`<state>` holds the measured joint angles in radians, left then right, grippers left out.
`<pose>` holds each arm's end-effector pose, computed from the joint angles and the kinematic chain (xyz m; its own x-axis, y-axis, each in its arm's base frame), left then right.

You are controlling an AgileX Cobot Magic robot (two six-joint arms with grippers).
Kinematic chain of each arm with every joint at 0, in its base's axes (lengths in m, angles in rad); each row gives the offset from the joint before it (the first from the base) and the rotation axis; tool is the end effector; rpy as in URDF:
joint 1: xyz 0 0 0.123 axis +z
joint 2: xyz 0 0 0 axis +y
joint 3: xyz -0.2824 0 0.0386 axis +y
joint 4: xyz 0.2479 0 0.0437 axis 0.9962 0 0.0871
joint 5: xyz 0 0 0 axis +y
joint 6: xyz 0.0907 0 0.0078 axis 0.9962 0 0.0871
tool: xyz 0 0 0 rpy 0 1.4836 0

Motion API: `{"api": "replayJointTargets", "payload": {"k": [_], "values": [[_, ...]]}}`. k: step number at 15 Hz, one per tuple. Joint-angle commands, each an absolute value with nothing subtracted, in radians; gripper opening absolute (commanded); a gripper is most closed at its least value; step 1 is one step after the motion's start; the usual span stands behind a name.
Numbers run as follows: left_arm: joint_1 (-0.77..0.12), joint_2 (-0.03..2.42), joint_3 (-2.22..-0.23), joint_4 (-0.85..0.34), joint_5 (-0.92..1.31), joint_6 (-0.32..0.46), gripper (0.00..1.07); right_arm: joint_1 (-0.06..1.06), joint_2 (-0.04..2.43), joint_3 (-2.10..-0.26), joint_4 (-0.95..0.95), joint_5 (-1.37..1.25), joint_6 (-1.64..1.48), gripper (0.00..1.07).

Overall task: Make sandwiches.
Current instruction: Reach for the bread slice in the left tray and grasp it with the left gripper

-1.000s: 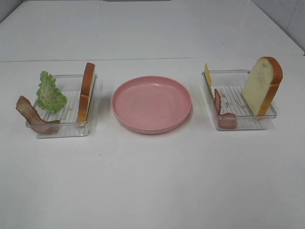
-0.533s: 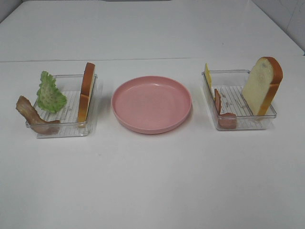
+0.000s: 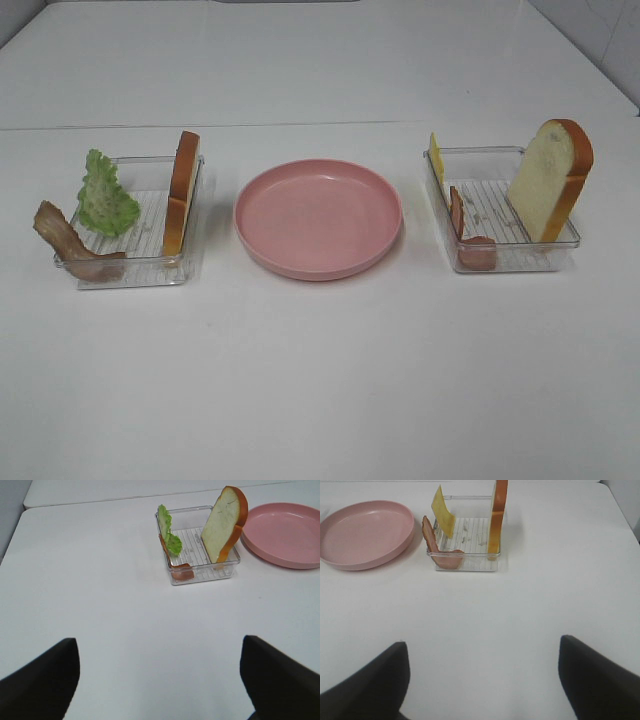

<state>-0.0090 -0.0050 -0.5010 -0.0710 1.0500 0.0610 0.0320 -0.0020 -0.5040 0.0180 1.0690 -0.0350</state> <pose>-0.0055 -0.0056 0.2785 -0.4383 0.0295 -0.8983 0.0755 0.9971 -0.0041 -0.0060 0.0012 0.2776 -0.4564 -0.0410 -0.8888 -0.0581 0.9982 -0.0162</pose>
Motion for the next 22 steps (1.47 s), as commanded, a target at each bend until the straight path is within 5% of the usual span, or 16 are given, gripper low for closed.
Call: {"api": "replayJointTargets", "payload": {"k": [1,9,22], "values": [[-0.007,0.004,-0.527,-0.075,0.989,0.059,0.83,0.026,-0.018,-0.501,0.025,1.058,-0.041,0.78],[-0.007,0.599,-0.614,-0.087,0.630,0.061,0.81,0.026,-0.018,-0.501,0.025,1.058,-0.041,0.78],[-0.028,1.561,-1.296,-0.280,0.963,0.059,0.80,0.026,-0.018,-0.501,0.025,1.058,-0.041,0.78]]}}
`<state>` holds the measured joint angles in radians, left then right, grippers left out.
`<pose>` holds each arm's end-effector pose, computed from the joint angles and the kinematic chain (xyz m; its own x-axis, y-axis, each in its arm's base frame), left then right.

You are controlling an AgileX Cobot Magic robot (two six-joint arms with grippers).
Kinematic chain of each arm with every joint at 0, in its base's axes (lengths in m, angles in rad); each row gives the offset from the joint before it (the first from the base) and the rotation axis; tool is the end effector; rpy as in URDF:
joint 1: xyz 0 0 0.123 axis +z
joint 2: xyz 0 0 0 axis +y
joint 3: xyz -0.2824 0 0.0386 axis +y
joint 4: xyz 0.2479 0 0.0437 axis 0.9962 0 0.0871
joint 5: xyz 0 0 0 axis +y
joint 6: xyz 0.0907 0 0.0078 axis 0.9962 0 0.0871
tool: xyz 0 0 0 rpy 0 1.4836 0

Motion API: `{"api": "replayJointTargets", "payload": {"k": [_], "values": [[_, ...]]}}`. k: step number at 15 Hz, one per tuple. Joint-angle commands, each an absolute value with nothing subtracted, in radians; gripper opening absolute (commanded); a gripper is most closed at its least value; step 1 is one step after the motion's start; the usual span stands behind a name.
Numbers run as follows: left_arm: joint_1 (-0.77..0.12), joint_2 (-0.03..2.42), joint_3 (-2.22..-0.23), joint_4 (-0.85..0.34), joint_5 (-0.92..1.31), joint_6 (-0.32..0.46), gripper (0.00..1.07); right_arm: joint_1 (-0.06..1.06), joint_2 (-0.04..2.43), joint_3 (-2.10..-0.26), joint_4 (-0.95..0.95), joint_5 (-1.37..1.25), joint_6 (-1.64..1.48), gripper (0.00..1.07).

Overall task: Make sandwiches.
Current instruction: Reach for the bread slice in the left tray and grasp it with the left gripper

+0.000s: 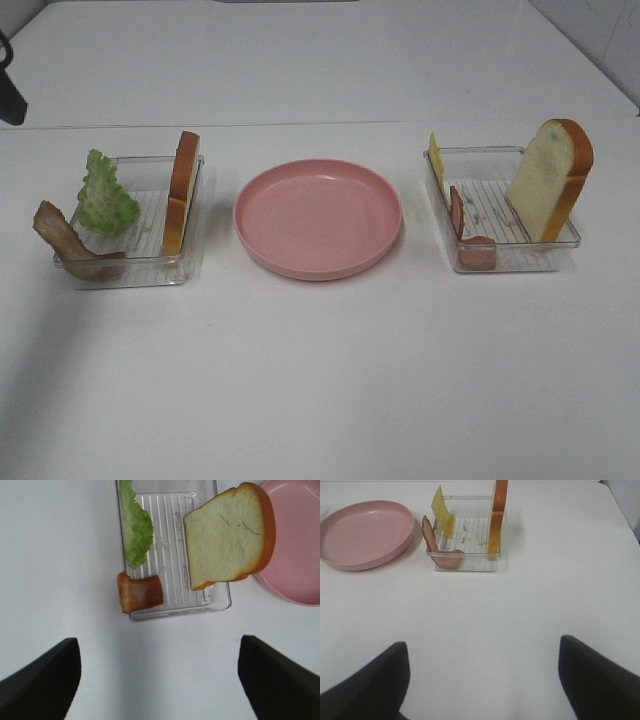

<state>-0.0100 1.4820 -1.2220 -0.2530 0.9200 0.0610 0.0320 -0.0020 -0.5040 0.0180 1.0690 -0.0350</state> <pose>0.3062 -0.0212 0.3076 -0.8865 -0.0835 -0.4552 0.0207 0.9755 -0.2192 -0.0060 0.0012 0.2776 -0.4564 -0.0410 -0.8888 -0.0581 0.9982 -0.0162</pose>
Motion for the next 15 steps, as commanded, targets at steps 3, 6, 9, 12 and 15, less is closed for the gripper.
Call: {"api": "replayJointTargets", "payload": {"k": [3,6,9,12,15], "values": [[-0.135,1.797,-1.564,-0.254,1.087,0.029,0.80,0.026,-0.018,-0.501,0.025,1.058,-0.041,0.78],[-0.231,1.955,-1.776,-0.154,1.211,-0.091,0.80,0.026,-0.018,-0.501,0.025,1.058,-0.041,0.78],[-0.313,2.059,-1.938,-0.064,1.288,-0.174,0.79,0.026,-0.018,-0.501,0.025,1.058,-0.041,0.78],[-0.403,2.120,-2.025,0.000,1.287,-0.230,0.78,0.026,-0.018,-0.501,0.025,1.058,-0.041,0.78],[-0.421,2.137,-2.020,0.014,1.287,-0.260,0.78,0.026,-0.018,-0.501,0.025,1.058,-0.041,0.78]]}}
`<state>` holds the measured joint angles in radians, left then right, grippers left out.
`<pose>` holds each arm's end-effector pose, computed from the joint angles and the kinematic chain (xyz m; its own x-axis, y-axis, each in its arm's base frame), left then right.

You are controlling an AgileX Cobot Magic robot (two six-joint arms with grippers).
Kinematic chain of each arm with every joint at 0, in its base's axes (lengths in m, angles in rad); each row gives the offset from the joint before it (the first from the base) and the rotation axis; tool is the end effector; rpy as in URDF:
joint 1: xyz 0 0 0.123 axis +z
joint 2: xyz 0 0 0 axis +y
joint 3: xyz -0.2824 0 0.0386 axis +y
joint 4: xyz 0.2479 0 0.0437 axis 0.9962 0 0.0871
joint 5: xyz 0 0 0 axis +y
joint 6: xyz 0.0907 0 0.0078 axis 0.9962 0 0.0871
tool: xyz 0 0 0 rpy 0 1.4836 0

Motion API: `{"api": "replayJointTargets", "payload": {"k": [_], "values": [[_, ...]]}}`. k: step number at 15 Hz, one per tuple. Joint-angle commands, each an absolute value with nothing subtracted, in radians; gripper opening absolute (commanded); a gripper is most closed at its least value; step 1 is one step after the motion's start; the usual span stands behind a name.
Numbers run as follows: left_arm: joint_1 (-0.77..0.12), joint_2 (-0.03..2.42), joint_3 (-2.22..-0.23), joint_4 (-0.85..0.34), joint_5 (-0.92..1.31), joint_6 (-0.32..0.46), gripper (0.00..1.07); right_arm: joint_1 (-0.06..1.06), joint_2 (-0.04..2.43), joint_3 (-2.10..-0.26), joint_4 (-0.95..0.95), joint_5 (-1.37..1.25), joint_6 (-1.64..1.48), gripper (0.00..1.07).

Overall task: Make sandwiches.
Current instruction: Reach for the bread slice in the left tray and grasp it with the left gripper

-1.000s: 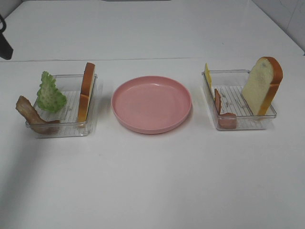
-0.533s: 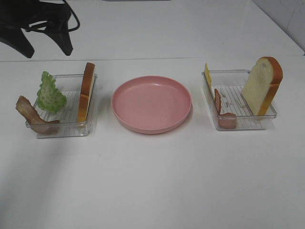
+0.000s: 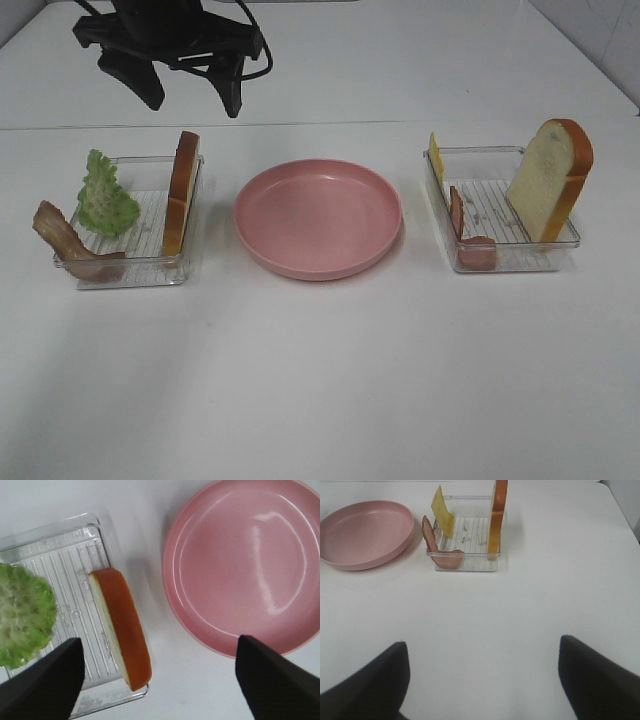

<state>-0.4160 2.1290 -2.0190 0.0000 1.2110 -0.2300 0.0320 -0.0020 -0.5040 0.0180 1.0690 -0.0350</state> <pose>0.4240 -0.1873 0.2724 -0.9327 0.1628 -0.3219 0.1967 0.9776 -0.0754 -0.0060 0.0012 0.2776 -0.4564 -0.0410 -0.8888 -0.0581 0.9982 -0.0162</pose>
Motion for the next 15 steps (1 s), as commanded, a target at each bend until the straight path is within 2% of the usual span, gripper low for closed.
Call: {"api": "replayJointTargets", "payload": {"k": [1,15], "values": [[-0.421,2.141,-2.020,0.019,1.287,-0.274,0.78,0.026,-0.018,-0.501,0.025,1.058,-0.041,0.78],[-0.414,2.293,-2.022,0.098,1.286,-0.307,0.78,0.026,-0.018,-0.501,0.025,1.058,-0.041,0.78]]}}
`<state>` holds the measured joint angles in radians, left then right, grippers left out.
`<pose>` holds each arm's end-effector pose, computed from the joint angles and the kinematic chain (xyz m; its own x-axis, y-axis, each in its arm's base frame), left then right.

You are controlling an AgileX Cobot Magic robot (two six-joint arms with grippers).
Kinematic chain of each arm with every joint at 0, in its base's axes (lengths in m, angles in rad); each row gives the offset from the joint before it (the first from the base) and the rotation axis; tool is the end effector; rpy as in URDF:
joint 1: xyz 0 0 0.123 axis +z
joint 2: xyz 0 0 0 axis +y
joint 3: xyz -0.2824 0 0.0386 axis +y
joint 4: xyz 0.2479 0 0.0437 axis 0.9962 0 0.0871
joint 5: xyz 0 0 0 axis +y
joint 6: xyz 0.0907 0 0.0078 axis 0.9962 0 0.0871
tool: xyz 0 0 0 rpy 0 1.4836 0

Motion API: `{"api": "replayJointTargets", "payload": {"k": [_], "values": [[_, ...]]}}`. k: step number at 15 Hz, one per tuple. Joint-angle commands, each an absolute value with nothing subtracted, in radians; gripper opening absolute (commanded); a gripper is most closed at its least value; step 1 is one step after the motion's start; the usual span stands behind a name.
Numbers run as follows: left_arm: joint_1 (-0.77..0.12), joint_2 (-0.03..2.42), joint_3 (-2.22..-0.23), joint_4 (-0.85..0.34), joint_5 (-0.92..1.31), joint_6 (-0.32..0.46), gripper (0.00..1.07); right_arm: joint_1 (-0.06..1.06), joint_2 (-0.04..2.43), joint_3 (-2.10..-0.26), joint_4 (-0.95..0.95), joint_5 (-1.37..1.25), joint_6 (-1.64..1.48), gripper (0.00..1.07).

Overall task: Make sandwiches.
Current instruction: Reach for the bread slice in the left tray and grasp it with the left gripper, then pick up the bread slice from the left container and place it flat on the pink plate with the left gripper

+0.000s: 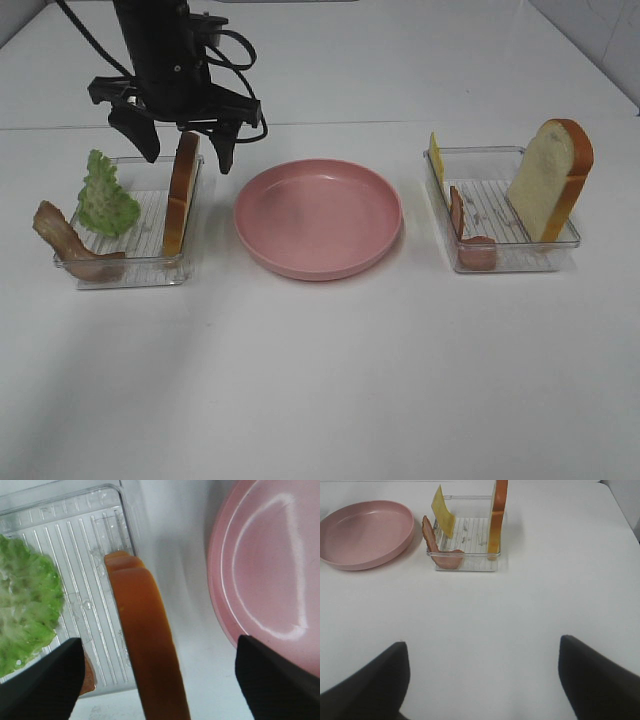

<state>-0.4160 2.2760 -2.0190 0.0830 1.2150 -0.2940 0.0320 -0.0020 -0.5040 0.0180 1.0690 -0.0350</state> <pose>0.4420 -0.1875 0.2031 -0.9694 0.1428 -0.1995 0.1406 0.9897 0.0250 -0.0060 0.0012 0.2776 -0.4564 -0.0410 -0.8888 -0.0581 0.9982 -0.0162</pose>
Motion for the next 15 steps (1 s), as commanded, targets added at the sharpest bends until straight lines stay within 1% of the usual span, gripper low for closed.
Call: {"api": "replayJointTargets", "payload": {"k": [1,3,5,6,7,8,10,11,13,14,15], "values": [[-0.414,2.299,-2.022,0.103,1.286,-0.307,0.77,0.026,-0.018,-0.501,0.025,1.058,-0.041,0.78],[-0.414,2.314,-2.022,0.107,1.270,-0.308,0.71,0.026,-0.018,-0.501,0.025,1.058,-0.041,0.78],[-0.414,2.315,-2.023,0.107,1.266,-0.324,0.61,0.026,-0.018,-0.501,0.025,1.058,-0.041,0.78],[-0.414,2.313,-2.023,0.107,1.268,-0.328,0.50,0.026,-0.018,-0.501,0.025,1.058,-0.041,0.78],[-0.414,2.310,-2.023,0.107,1.268,-0.328,0.44,0.026,-0.018,-0.501,0.025,1.058,-0.041,0.78],[-0.414,2.309,-2.023,0.107,1.268,-0.328,0.42,0.026,-0.018,-0.501,0.025,1.058,-0.041,0.78],[-0.414,2.300,-2.023,0.107,1.268,-0.327,0.28,0.026,-0.018,-0.501,0.025,1.058,-0.041,0.78],[-0.414,2.300,-2.023,0.107,1.268,-0.327,0.25,0.026,-0.018,-0.501,0.025,1.058,-0.041,0.78],[-0.414,2.300,-2.023,0.107,1.268,-0.327,0.07,0.026,-0.018,-0.501,0.025,1.058,-0.041,0.78],[-0.414,2.300,-2.023,0.107,1.268,-0.327,0.00,0.026,-0.018,-0.501,0.025,1.058,-0.041,0.78],[-0.414,2.299,-2.023,0.106,1.270,-0.326,0.00,0.026,-0.018,-0.501,0.025,1.058,-0.041,0.78]]}}
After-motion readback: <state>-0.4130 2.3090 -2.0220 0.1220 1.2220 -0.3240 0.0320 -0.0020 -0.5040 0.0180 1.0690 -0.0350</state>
